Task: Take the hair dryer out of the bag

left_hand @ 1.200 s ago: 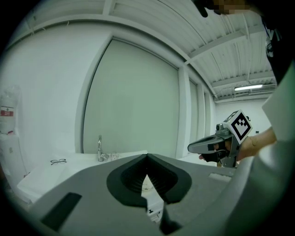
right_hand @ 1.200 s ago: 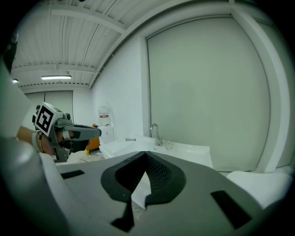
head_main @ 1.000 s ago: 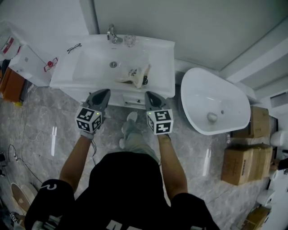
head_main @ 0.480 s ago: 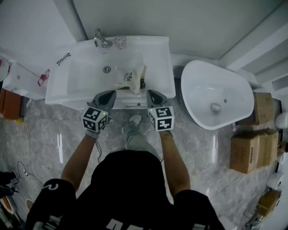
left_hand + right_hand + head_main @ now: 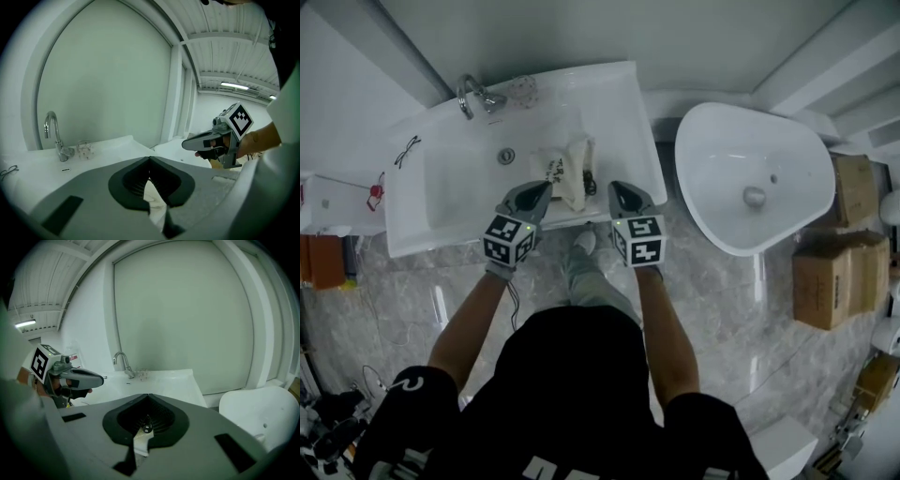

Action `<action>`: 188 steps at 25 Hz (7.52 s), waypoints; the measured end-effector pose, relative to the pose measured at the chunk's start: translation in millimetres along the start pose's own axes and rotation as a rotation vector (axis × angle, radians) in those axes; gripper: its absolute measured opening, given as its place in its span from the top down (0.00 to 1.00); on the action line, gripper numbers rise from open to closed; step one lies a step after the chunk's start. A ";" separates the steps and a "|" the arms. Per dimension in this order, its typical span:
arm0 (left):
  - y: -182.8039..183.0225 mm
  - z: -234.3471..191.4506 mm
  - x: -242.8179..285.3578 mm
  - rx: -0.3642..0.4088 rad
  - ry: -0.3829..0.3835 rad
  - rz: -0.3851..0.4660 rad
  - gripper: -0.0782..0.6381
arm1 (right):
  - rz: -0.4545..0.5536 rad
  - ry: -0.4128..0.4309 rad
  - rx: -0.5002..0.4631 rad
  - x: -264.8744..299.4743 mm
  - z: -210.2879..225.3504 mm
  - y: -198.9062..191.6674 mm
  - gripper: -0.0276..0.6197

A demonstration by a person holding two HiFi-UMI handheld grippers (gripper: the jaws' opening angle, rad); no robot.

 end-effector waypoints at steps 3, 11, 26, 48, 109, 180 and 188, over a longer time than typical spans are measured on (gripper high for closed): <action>-0.2 -13.8 22.3 -0.009 -0.032 -0.024 0.89 | -0.020 -0.016 0.027 14.1 12.3 -1.5 0.96; -21.5 -26.0 77.1 -0.021 -0.139 -0.078 0.89 | -0.076 -0.044 0.069 47.7 39.6 -22.3 0.96; -94.4 -24.1 136.2 -0.140 -0.156 -0.264 0.64 | -0.173 -0.067 0.121 64.1 39.0 -49.8 0.96; -86.6 -77.3 104.0 -0.181 -0.048 -0.283 0.86 | -0.226 0.053 0.018 101.5 24.4 -39.1 0.96; -182.7 -239.4 118.3 -0.332 -0.173 -0.176 0.87 | -0.592 0.518 -0.422 349.2 -83.5 -150.1 0.65; -58.1 -125.2 149.6 -0.029 -0.242 -0.386 0.86 | -0.213 -0.165 0.034 53.1 14.2 15.0 0.85; -60.1 -121.0 146.8 -0.014 -0.242 -0.437 0.86 | -0.162 -0.162 0.079 88.3 54.3 22.0 0.85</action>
Point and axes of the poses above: the fingertips, and each gripper's own axes: x forward along the fingers, z to its right, y out of its top, the point moved 6 cm from there along -x, backward along the fingers, and after that the axes turned 1 degree about -z, right-handed, at the moved point
